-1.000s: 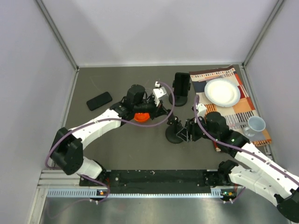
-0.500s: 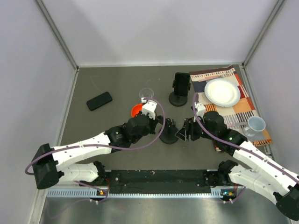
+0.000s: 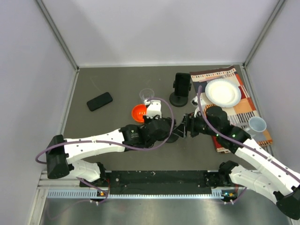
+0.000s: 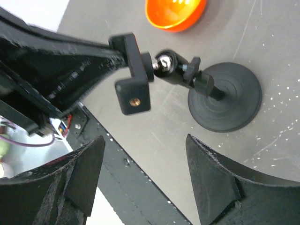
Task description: Place the phone on the phone stand
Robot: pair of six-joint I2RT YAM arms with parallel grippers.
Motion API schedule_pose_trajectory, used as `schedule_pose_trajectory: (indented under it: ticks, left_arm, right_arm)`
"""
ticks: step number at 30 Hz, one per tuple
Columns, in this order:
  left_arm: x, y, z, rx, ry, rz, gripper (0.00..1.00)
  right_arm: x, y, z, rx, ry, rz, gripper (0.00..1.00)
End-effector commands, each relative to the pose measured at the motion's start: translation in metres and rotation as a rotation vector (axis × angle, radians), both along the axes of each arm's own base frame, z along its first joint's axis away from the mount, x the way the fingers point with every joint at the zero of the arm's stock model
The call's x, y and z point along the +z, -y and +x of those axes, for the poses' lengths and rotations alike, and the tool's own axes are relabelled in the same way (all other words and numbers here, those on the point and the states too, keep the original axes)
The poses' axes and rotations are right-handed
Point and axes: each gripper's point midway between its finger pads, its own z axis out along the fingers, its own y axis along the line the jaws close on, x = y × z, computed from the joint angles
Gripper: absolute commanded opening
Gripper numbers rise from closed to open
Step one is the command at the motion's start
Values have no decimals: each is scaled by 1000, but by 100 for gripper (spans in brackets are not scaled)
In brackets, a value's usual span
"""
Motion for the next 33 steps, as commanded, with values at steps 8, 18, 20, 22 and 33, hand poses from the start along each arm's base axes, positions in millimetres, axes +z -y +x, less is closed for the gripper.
schedule_pose_trajectory:
  ticks: [8,18,20,22,33]
  left_arm:
    - [44,3,1,82,122,22,0]
    - [43,-1,-2,110,144,41,0]
    - [45,-3,-3,110,142,31,0]
    - [45,-4,-4,108,139,25,0]
    - [43,-8,-20,26,67,-57,48]
  right_arm:
    - [58,-27,24,-20,7,134,57]
    - [21,-31,31,-20,-21,83,10]
    - [9,-34,27,7,-44,84,2]
    - [1,-34,24,18,-57,84,0]
    - [-15,-25,23,70,37,-10,0]
